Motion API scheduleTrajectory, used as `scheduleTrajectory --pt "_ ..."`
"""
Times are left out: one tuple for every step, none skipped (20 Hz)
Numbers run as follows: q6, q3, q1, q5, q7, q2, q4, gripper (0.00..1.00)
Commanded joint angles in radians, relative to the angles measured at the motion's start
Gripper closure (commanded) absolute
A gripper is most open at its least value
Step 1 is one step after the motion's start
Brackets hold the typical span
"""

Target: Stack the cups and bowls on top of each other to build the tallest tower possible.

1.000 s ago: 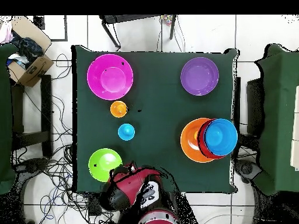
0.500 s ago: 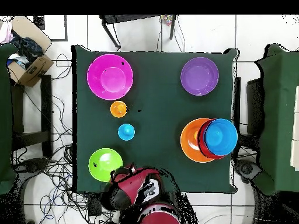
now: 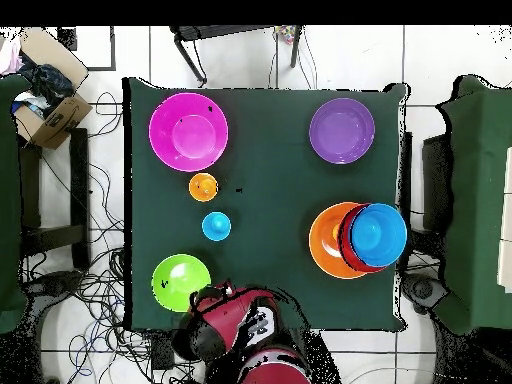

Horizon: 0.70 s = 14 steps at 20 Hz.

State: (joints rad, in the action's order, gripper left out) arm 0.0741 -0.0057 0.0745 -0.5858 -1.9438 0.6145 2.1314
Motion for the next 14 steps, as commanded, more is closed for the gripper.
scheduleTrajectory --pt "0.039 0.100 0.007 0.025 -0.112 -0.012 -0.072 0.00" --pt "0.035 0.105 0.008 0.028 -0.114 -0.007 -0.070 0.00" --pt "0.031 0.113 0.009 0.032 -0.116 -0.003 -0.066 0.00" --pt "0.027 0.120 0.011 0.036 -0.118 0.002 -0.062 0.00" --pt "0.021 0.129 0.014 0.039 -0.119 0.005 -0.057 0.00" --pt "0.016 0.136 0.017 0.042 -0.120 0.010 -0.054 0.00" --pt "0.013 0.143 0.020 0.044 -0.122 0.012 -0.051 0.00" --pt "0.004 0.157 0.029 0.046 -0.121 0.018 -0.047 0.00" --pt "-0.001 0.168 0.037 0.047 -0.120 0.019 -0.044 0.00" --pt "-0.004 0.173 0.040 0.048 -0.121 0.019 -0.043 0.00" --pt "-0.007 0.180 0.044 0.051 -0.121 0.018 -0.043 0.00" --pt "-0.011 0.186 0.048 0.053 -0.122 0.018 -0.042 0.00" --pt "-0.014 0.190 0.050 0.056 -0.123 0.017 -0.043 0.00" --pt "-0.017 0.194 0.051 0.058 -0.123 0.016 -0.045 0.00"
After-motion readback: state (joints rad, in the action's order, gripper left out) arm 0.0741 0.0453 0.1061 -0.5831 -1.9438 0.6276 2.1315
